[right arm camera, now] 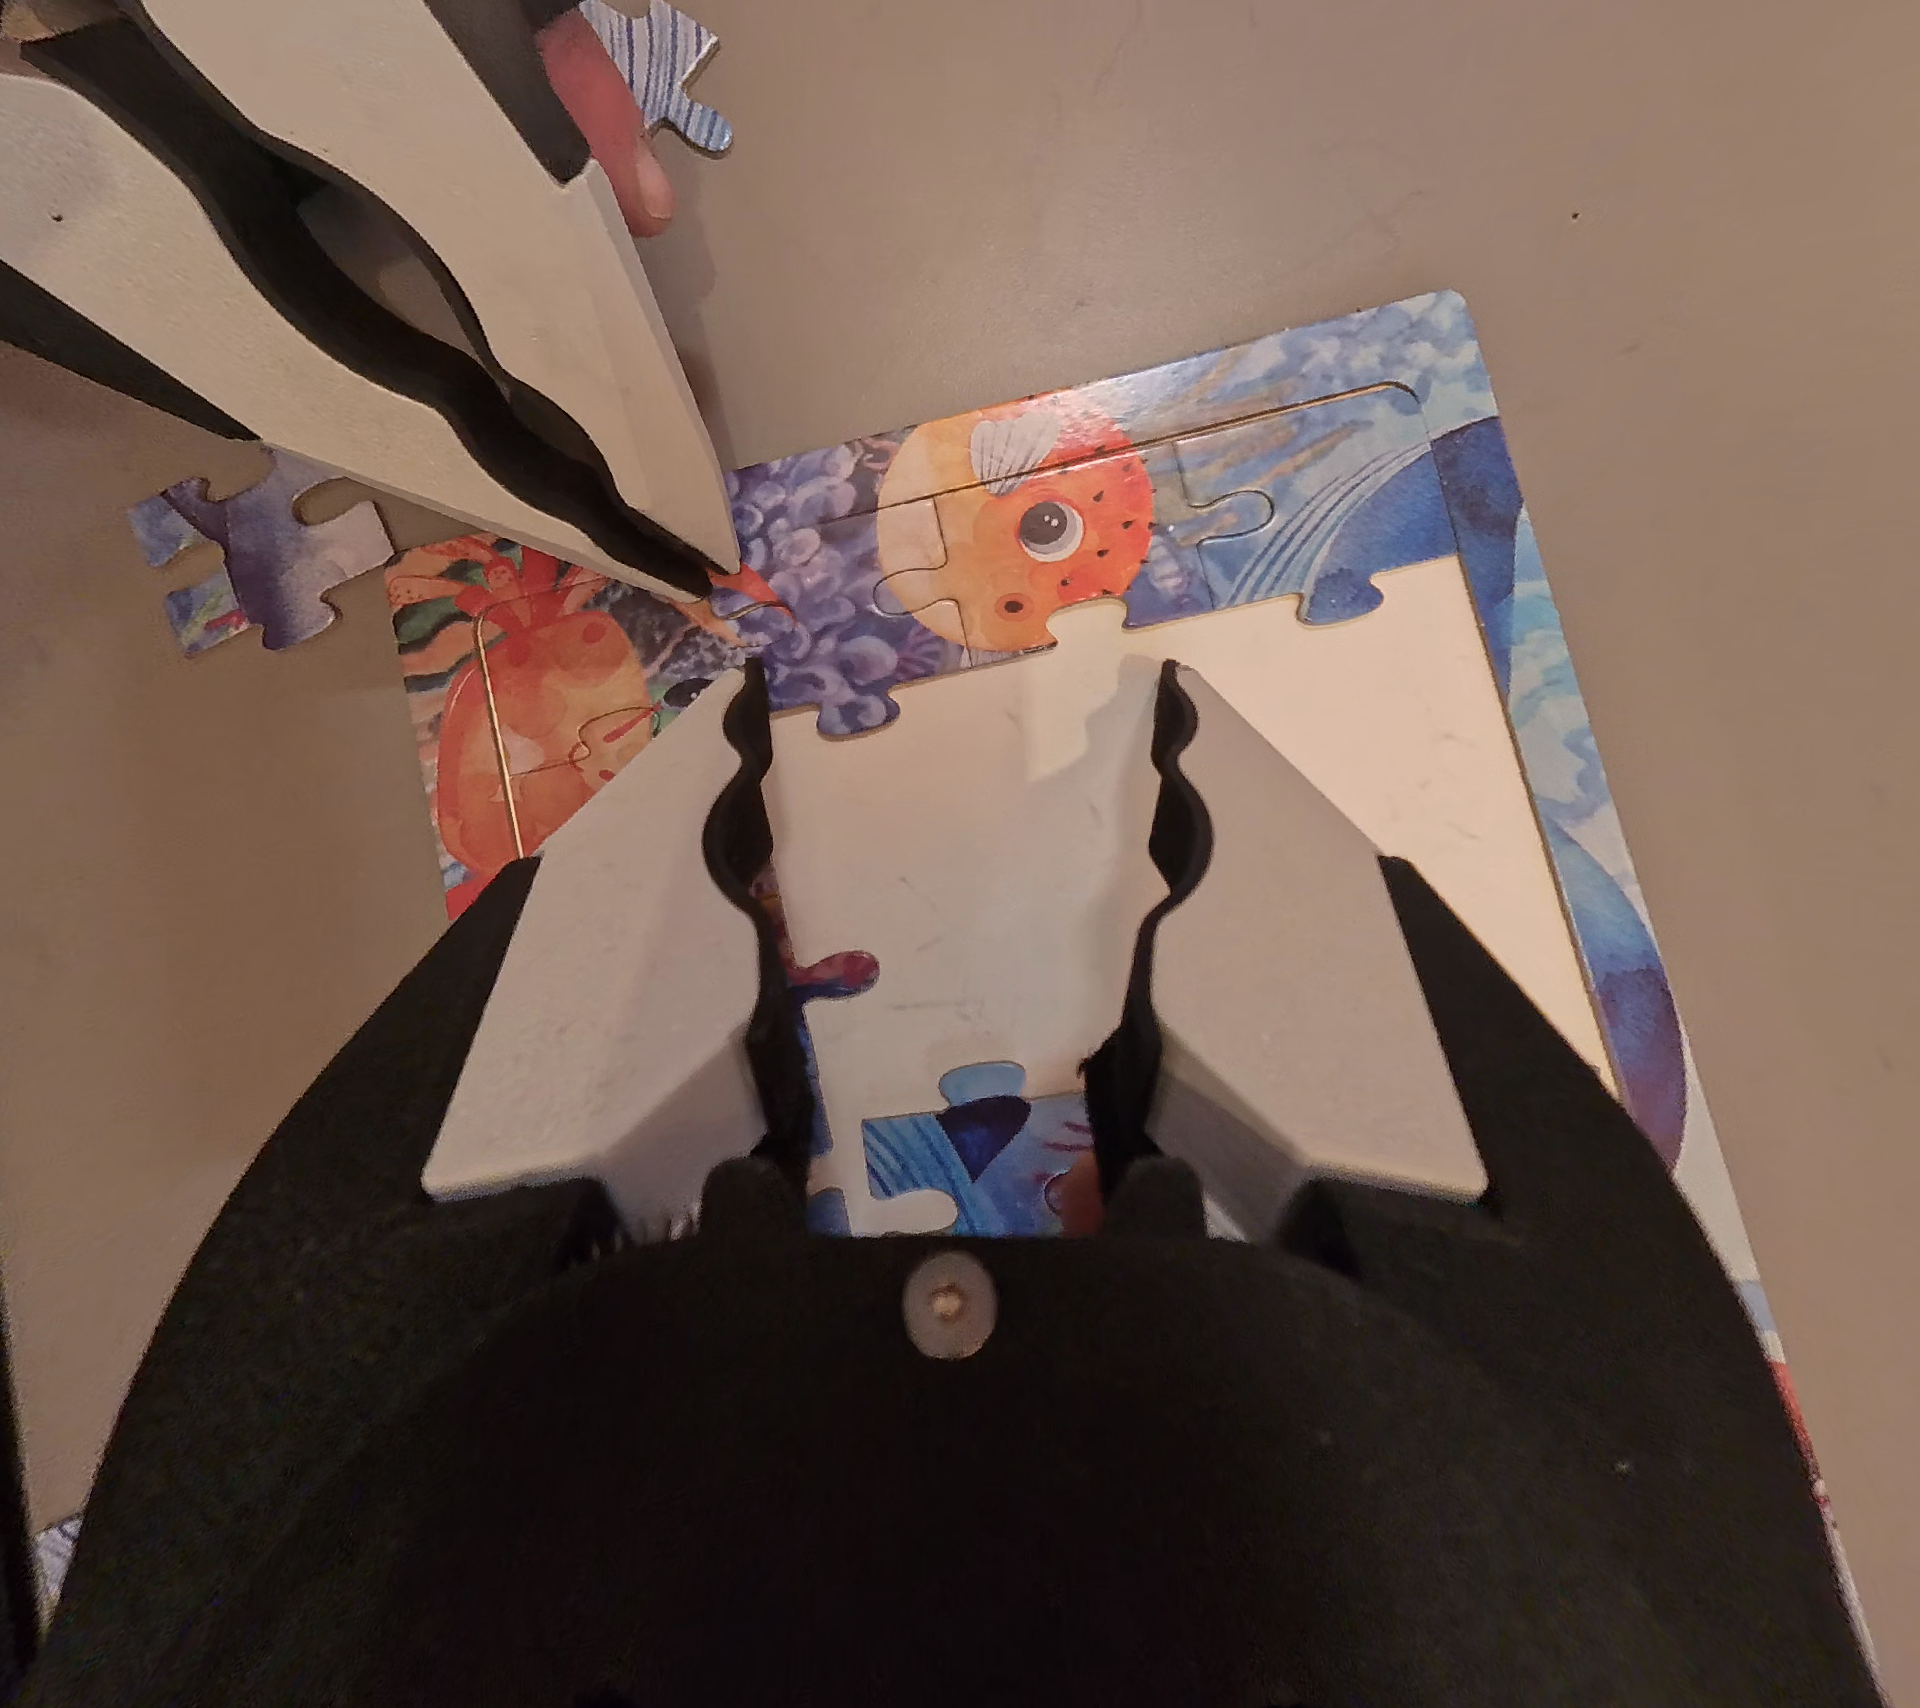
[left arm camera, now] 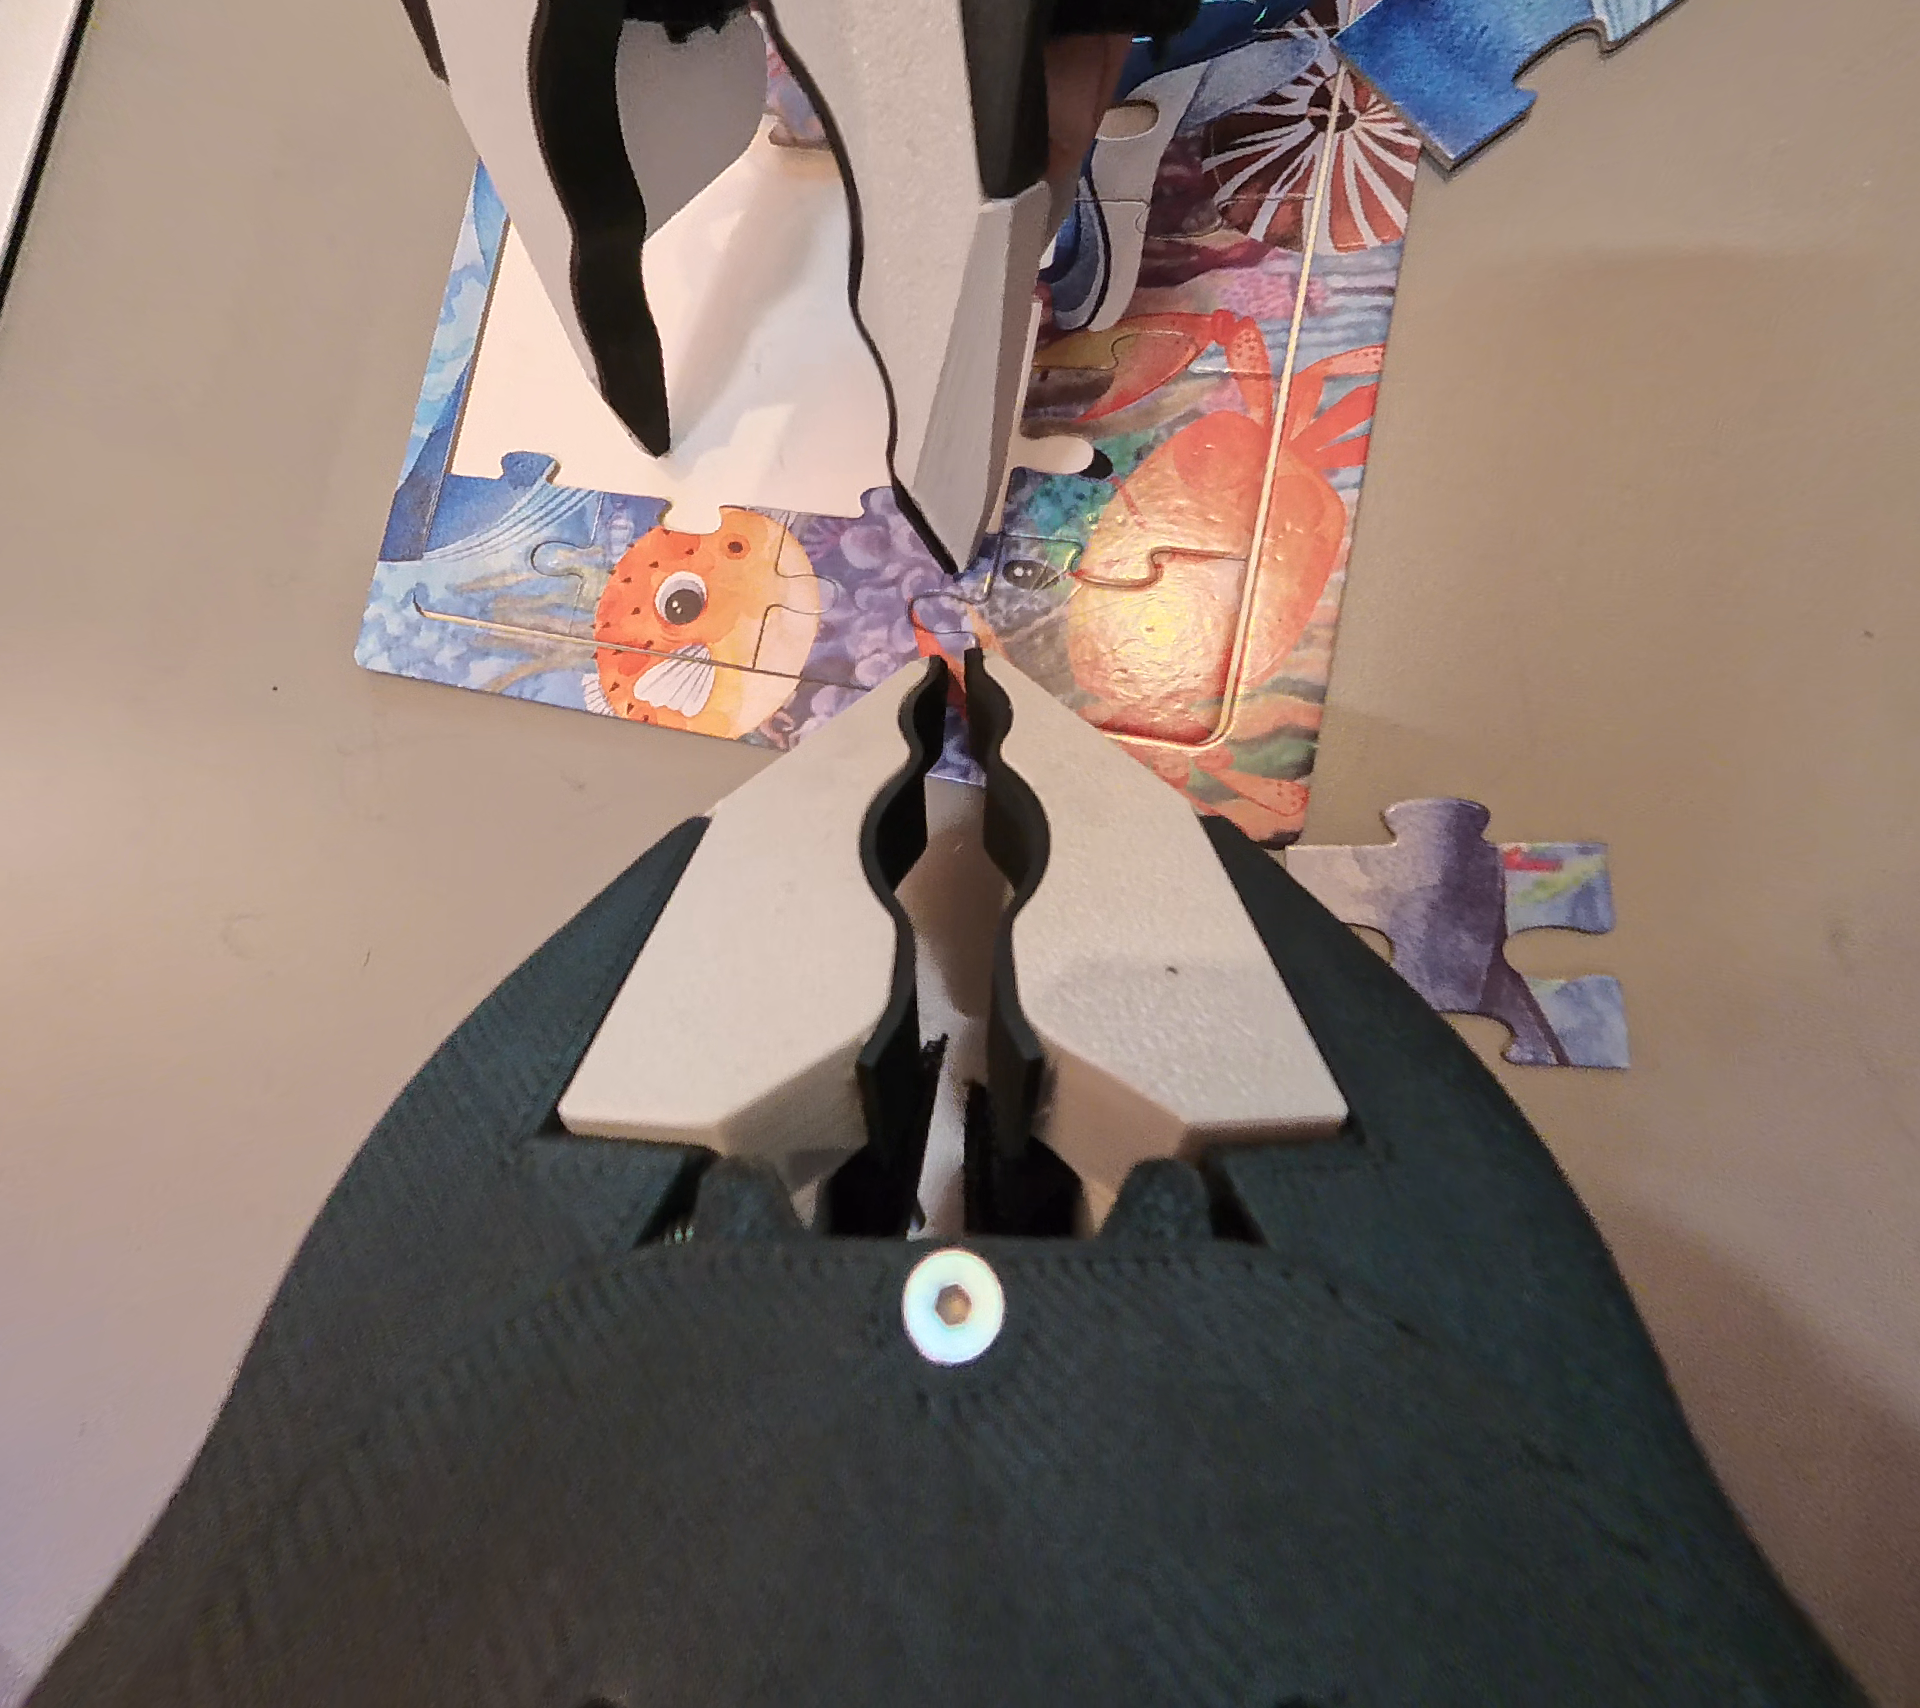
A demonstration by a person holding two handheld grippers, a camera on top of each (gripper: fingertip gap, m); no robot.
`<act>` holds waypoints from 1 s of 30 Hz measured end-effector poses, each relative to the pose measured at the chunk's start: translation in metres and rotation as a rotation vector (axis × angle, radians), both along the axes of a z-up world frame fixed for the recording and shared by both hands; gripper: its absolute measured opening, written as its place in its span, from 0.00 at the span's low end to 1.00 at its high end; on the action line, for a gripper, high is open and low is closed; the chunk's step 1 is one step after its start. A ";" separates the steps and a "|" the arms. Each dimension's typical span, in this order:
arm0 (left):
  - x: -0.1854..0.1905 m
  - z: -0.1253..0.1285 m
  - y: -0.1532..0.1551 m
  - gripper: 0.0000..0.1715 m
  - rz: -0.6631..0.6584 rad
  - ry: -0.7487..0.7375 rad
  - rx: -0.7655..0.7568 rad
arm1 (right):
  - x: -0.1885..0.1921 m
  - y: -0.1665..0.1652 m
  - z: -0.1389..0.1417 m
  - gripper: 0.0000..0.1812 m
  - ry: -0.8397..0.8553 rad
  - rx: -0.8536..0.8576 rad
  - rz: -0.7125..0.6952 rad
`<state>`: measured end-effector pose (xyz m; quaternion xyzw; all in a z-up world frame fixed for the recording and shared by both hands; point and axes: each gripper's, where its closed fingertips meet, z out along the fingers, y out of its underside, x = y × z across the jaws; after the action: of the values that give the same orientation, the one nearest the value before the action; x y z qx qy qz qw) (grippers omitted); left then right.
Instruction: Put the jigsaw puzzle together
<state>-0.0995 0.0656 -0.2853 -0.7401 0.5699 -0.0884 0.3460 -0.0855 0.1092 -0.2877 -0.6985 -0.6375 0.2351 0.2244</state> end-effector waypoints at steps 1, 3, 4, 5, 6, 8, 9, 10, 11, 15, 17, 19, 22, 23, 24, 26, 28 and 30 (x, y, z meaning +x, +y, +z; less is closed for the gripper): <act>0.000 0.000 0.000 0.01 0.001 -0.004 -0.003 | 0.000 0.000 0.000 0.41 -0.001 0.001 0.000; 0.000 0.000 0.000 0.01 0.004 -0.005 -0.004 | 0.000 -0.001 0.000 0.39 -0.004 -0.002 0.007; 0.000 0.000 0.000 0.01 0.006 -0.007 -0.006 | 0.000 -0.001 0.000 0.39 -0.006 -0.003 0.008; 0.000 0.000 0.000 0.01 0.007 -0.010 -0.008 | 0.000 -0.002 0.000 0.39 -0.008 -0.003 0.008; 0.000 0.000 0.000 0.01 0.009 -0.012 -0.011 | 0.000 -0.002 0.000 0.38 -0.007 -0.003 0.009; 0.000 0.000 0.000 0.01 0.013 -0.021 -0.019 | 0.000 -0.002 0.000 0.38 -0.006 -0.006 0.007; 0.000 0.000 0.000 0.01 0.014 -0.024 -0.022 | 0.000 -0.002 0.000 0.39 -0.010 -0.006 0.007; 0.001 0.000 0.000 0.01 0.015 -0.026 -0.022 | 0.000 -0.002 0.000 0.38 -0.011 -0.007 0.007; 0.001 0.000 0.000 0.01 0.016 -0.030 -0.024 | 0.000 -0.002 0.000 0.38 -0.015 -0.006 0.007; 0.001 0.000 0.001 0.01 0.022 -0.042 -0.034 | 0.000 -0.008 0.001 0.31 -0.042 -0.006 0.031; 0.001 0.000 0.001 0.01 0.026 -0.046 -0.040 | -0.001 -0.012 0.001 0.27 -0.051 -0.008 0.039; 0.001 0.000 0.001 0.01 0.029 -0.043 -0.039 | -0.001 -0.012 0.001 0.27 -0.063 -0.008 0.035; 0.001 0.000 0.001 0.01 0.044 -0.049 -0.045 | -0.001 -0.015 0.001 0.23 -0.083 -0.003 0.047; 0.001 0.000 0.001 0.01 0.050 -0.053 -0.045 | -0.001 -0.017 0.001 0.22 -0.089 0.004 0.051; 0.001 0.000 0.001 0.01 0.056 -0.052 -0.044 | -0.002 -0.018 0.001 0.20 -0.092 0.012 0.057; 0.001 0.000 0.001 0.01 0.063 -0.052 -0.044 | -0.002 -0.019 0.001 0.18 -0.104 0.026 0.060; 0.001 0.000 0.001 0.00 0.067 -0.050 -0.041 | -0.002 -0.020 0.001 0.18 -0.111 0.029 0.061; 0.001 0.000 0.001 0.00 0.072 -0.059 -0.040 | -0.002 -0.020 0.002 0.17 -0.107 0.040 0.066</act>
<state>-0.0987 0.0664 -0.2854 -0.7639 0.5305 -0.1090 0.3510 -0.0872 0.0890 -0.2861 -0.6841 -0.6759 0.1920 0.1959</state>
